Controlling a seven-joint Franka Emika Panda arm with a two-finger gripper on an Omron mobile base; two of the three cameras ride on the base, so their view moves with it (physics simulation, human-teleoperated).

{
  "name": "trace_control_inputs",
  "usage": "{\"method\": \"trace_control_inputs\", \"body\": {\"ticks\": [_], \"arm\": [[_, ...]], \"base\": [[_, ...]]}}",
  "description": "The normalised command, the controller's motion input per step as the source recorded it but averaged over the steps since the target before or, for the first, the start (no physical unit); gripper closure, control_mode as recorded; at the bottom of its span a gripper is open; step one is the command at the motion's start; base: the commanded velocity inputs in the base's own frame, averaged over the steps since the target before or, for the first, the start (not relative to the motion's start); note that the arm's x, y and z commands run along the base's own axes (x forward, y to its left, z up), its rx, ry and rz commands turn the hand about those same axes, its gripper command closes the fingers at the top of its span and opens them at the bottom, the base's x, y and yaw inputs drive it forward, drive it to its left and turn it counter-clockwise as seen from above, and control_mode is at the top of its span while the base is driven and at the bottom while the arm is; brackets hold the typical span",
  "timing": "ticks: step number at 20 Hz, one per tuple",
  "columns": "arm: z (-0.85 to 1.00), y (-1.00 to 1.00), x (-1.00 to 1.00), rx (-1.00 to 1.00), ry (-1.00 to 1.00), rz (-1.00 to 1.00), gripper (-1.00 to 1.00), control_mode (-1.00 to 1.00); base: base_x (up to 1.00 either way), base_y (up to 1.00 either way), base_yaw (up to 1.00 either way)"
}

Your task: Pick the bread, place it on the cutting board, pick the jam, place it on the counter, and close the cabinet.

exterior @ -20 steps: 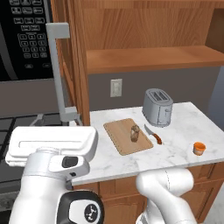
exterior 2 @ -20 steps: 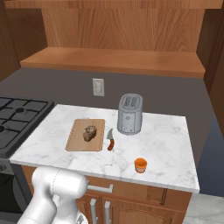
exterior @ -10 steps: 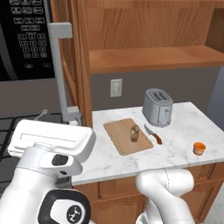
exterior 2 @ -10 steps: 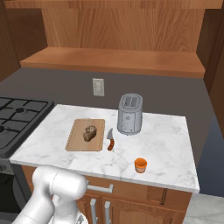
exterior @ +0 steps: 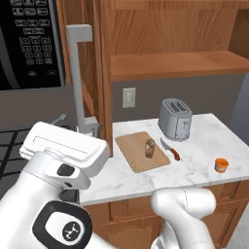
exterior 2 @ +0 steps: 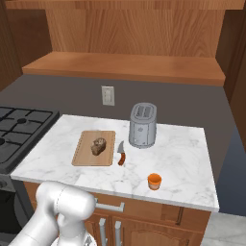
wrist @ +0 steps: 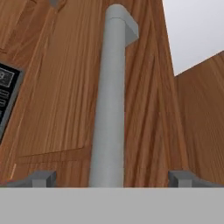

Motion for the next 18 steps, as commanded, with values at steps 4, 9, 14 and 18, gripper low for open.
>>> {"method": "trace_control_inputs", "body": {"ticks": [4,9,14,18], "arm": [[0.0,-0.47,0.34,0.03,-0.04,-0.07,-1.0,-1.0],[0.0,-0.48,0.32,0.03,-0.04,-0.06,-1.0,-1.0],[0.0,-0.49,0.29,0.03,-0.04,-0.06,-1.0,-1.0],[0.0,-0.52,0.24,0.02,-0.03,-0.06,-1.0,-1.0]], "base": [[0.0,0.0,0.0],[0.0,0.0,0.0],[0.0,0.0,0.0],[0.0,0.0,0.0]]}}
